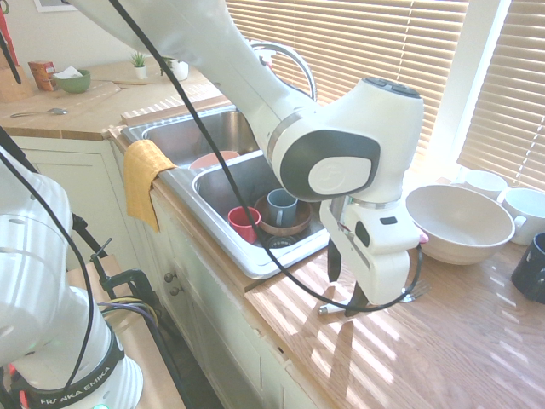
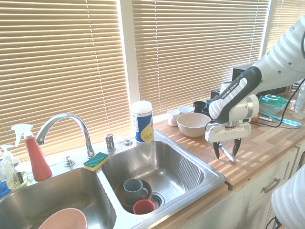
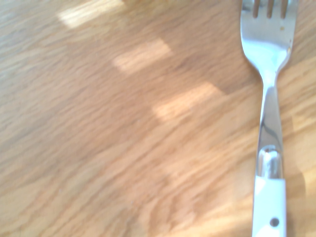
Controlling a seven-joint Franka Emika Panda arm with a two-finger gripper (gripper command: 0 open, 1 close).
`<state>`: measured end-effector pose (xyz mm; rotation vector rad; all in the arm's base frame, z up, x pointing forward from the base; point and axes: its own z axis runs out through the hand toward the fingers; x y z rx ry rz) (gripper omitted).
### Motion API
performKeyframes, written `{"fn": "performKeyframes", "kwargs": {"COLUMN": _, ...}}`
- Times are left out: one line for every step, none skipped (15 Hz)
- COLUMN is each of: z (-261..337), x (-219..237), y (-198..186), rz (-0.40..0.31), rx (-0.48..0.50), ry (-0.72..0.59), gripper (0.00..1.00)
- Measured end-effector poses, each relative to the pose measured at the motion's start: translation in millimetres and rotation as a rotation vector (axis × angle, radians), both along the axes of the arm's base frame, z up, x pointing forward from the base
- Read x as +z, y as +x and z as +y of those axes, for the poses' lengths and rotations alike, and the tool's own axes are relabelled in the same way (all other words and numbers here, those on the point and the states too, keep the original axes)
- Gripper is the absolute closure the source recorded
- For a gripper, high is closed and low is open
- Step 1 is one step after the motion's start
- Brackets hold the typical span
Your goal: Put the fork into the sink
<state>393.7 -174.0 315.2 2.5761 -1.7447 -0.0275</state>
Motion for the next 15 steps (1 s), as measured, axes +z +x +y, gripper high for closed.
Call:
{"fn": "performKeyframes", "kwargs": {"z": 0.1, "x": -1.4, "y": -0.3, "rz": -0.004, "rx": 0.003, "ry": -0.001, "gripper": 1.0}}
{"fn": "performKeyframes", "kwargs": {"z": 0.6, "x": -2.8, "y": -0.9, "rz": -0.013, "rx": 0.008, "ry": -0.005, "gripper": 1.0}}
{"fn": "performKeyframes", "kwargs": {"z": 0.7, "x": -3.0, "y": -0.6, "rz": -0.024, "rx": 0.015, "ry": -0.009, "gripper": 1.0}}
{"fn": "performKeyframes", "kwargs": {"z": 0.9, "x": -2.8, "y": -0.3, "rz": -0.033, "rx": 0.023, "ry": -0.012, "gripper": 1.0}}
{"fn": "performKeyframes", "kwargs": {"z": 0.9, "x": -2.8, "y": -0.1, "rz": -0.041, "rx": 0.029, "ry": -0.015, "gripper": 1.0}}
{"fn": "performKeyframes", "kwargs": {"z": 1.0, "x": -3.1, "y": -0.1, "rz": -0.05, "rx": 0.032, "ry": -0.018, "gripper": 1.0}}
{"fn": "performKeyframes", "kwargs": {"z": 1.2, "x": -3.1, "y": 0.0, "rz": -0.056, "rx": 0.035, "ry": -0.02, "gripper": 1.0}}
{"fn": "performKeyframes", "kwargs": {"z": 1.2, "x": -3.0, "y": 0.3, "rz": -0.06, "rx": 0.036, "ry": -0.021, "gripper": 1.0}}
{"fn": "performKeyframes", "kwargs": {"z": 1.7, "x": -3.1, "y": 0.5, "rz": -0.062, "rx": 0.037, "ry": -0.022, "gripper": 1.0}}
{"fn": "performKeyframes", "kwargs": {"z": 2.3, "x": -3.2, "y": 0.8, "rz": -0.064, "rx": 0.039, "ry": -0.023, "gripper": 1.0}}
{"fn": "performKeyframes", "kwargs": {"z": 2.5, "x": -3.0, "y": 1.1, "rz": -0.068, "rx": 0.039, "ry": -0.024, "gripper": 1.0}}
{"fn": "performKeyframes", "kwargs": {"z": 1.9, "x": -3.0, "y": 1.0, "rz": -0.074, "rx": 0.036, "ry": -0.025, "gripper": 1.0}}
{"fn": "performKeyframes", "kwargs": {"z": 1.0, "x": -2.5, "y": 0.4, "rz": -0.079, "rx": 0.031, "ry": -0.025, "gripper": 1.0}}
{"fn": "performKeyframes", "kwargs": {"z": -0.2, "x": -1.9, "y": -0.6, "rz": -0.082, "rx": 0.027, "ry": -0.025, "gripper": 1.0}}
{"fn": "performKeyframes", "kwargs": {"z": -2.4, "x": -1.2, "y": -1.7, "rz": -0.086, "rx": 0.02, "ry": -0.026, "gripper": 1.0}}
